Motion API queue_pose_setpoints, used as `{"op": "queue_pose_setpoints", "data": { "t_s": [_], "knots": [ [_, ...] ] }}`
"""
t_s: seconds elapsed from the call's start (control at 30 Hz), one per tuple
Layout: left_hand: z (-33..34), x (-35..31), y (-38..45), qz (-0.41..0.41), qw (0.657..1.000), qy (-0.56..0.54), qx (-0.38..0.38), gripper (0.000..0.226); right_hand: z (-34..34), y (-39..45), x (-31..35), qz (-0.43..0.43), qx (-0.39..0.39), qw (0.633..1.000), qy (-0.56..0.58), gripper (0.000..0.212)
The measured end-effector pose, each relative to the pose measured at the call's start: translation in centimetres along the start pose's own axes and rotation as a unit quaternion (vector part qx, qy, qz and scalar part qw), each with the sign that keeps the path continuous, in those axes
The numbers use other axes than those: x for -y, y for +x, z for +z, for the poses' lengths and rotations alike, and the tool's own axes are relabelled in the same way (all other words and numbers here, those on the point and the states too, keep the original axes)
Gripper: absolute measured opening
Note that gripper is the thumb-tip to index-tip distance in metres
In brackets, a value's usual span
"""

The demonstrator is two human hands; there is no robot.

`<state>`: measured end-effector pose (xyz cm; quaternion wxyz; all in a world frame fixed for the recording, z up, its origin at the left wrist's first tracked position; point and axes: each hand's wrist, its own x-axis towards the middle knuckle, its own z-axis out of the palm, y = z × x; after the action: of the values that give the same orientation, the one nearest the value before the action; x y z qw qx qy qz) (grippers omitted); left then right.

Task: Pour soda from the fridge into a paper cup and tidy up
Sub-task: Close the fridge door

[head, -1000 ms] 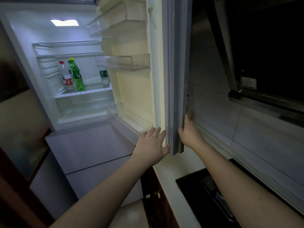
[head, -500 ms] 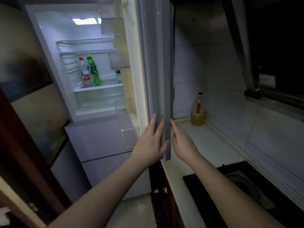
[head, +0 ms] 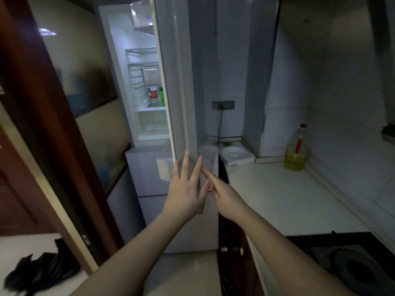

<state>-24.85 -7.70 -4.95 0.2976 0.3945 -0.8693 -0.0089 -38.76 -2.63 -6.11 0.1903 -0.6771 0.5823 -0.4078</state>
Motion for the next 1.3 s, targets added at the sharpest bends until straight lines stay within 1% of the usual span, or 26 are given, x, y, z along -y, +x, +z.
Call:
{"op": "queue_pose_setpoints", "data": {
  "t_s": [0.1, 0.23, 0.33, 0.43, 0.5, 0.57, 0.67, 0.8, 0.9, 1.0, 1.1, 1.2, 1.3],
  "knots": [
    [-1.2, 3.2, 0.0, -0.001, 1.0, -0.008, -0.019, 0.072, 2.2, 2.0, 0.8, -0.005, 0.029, 1.0, -0.001, 0.057],
    [-2.3, 7.7, 0.4, -0.001, 0.998, -0.025, -0.052, 0.063, 5.5, 5.4, 1.3, -0.019, 0.051, 0.998, -0.023, 0.064],
    [-2.9, 11.3, 1.4, -0.014, 0.995, -0.05, -0.09, 0.056, 8.8, 8.6, 1.7, -0.044, 0.043, 0.997, -0.048, 0.066],
    [-3.4, 15.1, 2.8, -0.024, 0.99, -0.065, -0.121, 0.05, 12.1, 12.0, 2.2, -0.058, 0.036, 0.993, -0.097, 0.068],
    [-3.7, 17.9, 3.9, -0.034, 0.989, -0.083, -0.117, 0.049, 14.0, 14.2, 2.6, -0.068, 0.034, 0.99, -0.123, 0.068],
    [-4.1, 20.6, 5.0, -0.056, 0.989, -0.09, -0.102, 0.051, 15.3, 16.4, 2.8, -0.067, 0.021, 0.988, -0.139, 0.063],
    [-4.4, 23.9, 6.5, -0.073, 0.993, -0.058, -0.078, 0.056, 15.9, 19.5, 2.8, -0.039, -0.018, 0.984, -0.175, 0.057],
    [-4.5, 26.8, 8.4, -0.063, 0.996, -0.012, -0.056, 0.063, 14.8, 23.6, 2.4, -0.028, -0.053, 0.953, -0.298, 0.062],
    [-3.9, 28.7, 10.0, -0.081, 0.996, 0.035, -0.028, 0.071, 13.8, 26.6, 2.1, -0.024, -0.073, 0.931, -0.357, 0.065],
    [-2.9, 30.6, 11.3, -0.074, 0.991, 0.106, -0.02, 0.078, 13.4, 29.2, 1.5, -0.026, -0.08, 0.917, -0.39, 0.068],
    [-1.6, 32.3, 12.8, -0.072, 0.988, 0.135, -0.025, 0.091, 13.1, 31.6, 0.0, -0.013, -0.071, 0.909, -0.411, 0.069],
    [-0.4, 33.8, 14.6, -0.104, 0.983, 0.148, -0.018, 0.097, 12.9, 34.1, -1.7, -0.017, -0.07, 0.904, -0.421, 0.071],
    [0.6, 35.0, 16.4, -0.144, 0.978, 0.15, -0.016, 0.102, 13.3, 36.2, -3.3, -0.04, -0.084, 0.899, -0.428, 0.074]
  ]
}}
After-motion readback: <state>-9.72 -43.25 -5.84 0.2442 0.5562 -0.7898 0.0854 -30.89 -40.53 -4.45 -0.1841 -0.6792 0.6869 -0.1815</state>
